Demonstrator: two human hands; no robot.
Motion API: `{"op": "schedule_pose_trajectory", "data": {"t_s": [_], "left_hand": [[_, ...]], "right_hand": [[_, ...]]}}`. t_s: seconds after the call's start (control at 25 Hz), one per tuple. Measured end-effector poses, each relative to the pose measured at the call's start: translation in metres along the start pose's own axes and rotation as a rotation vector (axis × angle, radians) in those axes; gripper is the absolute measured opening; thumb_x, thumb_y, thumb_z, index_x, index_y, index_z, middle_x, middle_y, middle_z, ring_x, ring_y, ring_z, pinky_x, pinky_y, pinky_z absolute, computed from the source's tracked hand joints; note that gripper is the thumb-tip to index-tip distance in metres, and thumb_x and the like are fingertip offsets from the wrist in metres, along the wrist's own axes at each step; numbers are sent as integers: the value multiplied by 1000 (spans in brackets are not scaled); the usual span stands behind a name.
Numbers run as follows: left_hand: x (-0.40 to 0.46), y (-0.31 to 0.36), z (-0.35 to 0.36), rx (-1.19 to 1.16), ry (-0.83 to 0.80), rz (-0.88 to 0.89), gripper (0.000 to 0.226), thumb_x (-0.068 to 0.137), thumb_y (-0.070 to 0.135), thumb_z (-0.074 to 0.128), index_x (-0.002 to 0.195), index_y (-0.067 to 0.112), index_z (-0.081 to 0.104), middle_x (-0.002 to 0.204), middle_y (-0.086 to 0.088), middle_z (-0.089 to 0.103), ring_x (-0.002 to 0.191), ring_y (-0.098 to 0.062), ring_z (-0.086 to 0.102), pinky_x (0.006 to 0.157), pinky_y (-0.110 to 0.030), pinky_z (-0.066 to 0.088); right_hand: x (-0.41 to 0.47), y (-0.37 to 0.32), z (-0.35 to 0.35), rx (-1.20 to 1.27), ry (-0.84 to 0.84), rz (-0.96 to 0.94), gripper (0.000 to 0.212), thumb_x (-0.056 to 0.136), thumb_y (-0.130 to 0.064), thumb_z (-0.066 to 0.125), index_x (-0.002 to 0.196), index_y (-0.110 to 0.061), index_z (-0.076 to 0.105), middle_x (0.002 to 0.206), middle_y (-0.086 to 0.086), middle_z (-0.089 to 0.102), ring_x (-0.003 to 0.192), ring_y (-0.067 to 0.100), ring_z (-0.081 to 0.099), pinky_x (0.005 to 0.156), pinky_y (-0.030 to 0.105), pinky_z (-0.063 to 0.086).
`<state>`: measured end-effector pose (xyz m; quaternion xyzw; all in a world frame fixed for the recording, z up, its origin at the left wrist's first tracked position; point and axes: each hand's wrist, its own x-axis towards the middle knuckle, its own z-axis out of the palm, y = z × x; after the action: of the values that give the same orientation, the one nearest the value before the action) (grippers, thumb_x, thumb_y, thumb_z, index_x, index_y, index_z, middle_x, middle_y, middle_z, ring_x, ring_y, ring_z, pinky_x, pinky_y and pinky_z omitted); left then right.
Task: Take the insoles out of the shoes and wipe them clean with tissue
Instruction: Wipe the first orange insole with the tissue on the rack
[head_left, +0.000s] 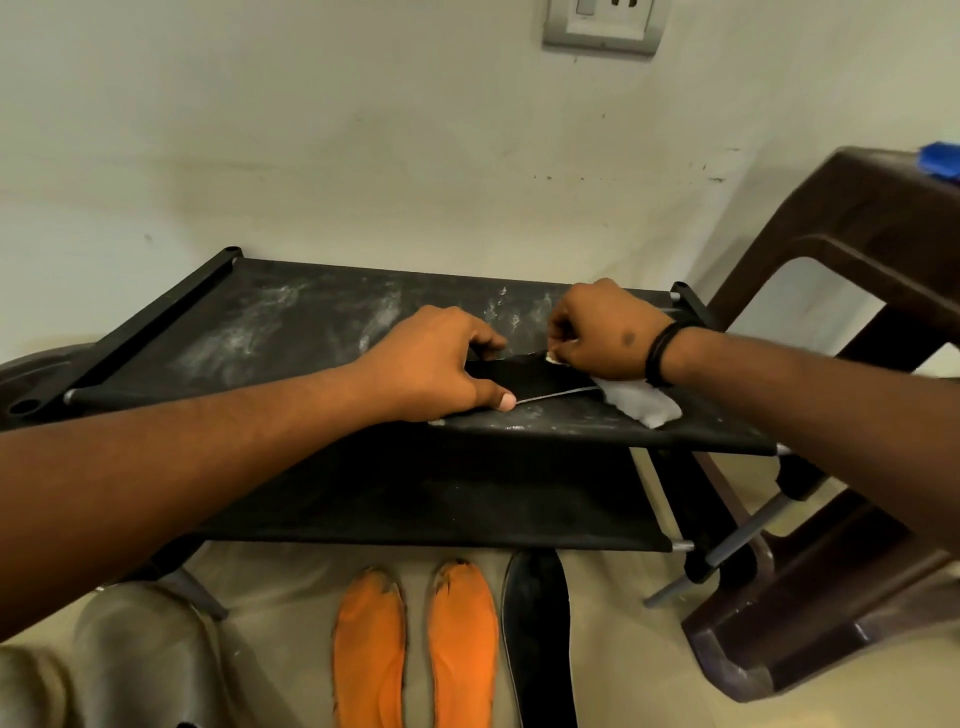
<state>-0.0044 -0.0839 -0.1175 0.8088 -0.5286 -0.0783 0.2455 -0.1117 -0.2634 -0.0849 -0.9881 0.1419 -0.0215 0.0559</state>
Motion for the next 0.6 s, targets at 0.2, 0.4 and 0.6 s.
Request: {"op": "schedule_pose_trajectory", "data": {"t_s": [0.2, 0.4, 0.6], "left_hand": [[-1, -1, -1, 30, 5, -1, 53, 72, 52, 84, 117, 24, 73, 107, 6, 75, 94, -13, 70, 87, -39, 58], [-1, 1, -1, 22, 6, 4, 68, 75, 46, 84, 135, 20, 64, 128, 5, 69, 111, -11, 65, 98, -30, 52], [-2, 2, -2, 50, 15, 24, 60, 73, 51, 84, 125, 23, 70, 115, 7, 73, 97, -8, 67, 86, -27, 55]], "right_hand": [[1, -28, 19, 167, -21, -147, 10, 90, -18, 65, 83, -16, 72, 81, -1, 70, 75, 12, 65, 72, 27, 53], [10, -6, 11, -23, 44, 8, 11, 90, -21, 63, 90, -15, 72, 89, 5, 71, 83, 22, 67, 76, 36, 56], [-12, -29, 6, 144, -98, -218, 14, 88, -20, 67, 77, -13, 73, 74, 0, 70, 69, 14, 65, 66, 25, 50]]}}
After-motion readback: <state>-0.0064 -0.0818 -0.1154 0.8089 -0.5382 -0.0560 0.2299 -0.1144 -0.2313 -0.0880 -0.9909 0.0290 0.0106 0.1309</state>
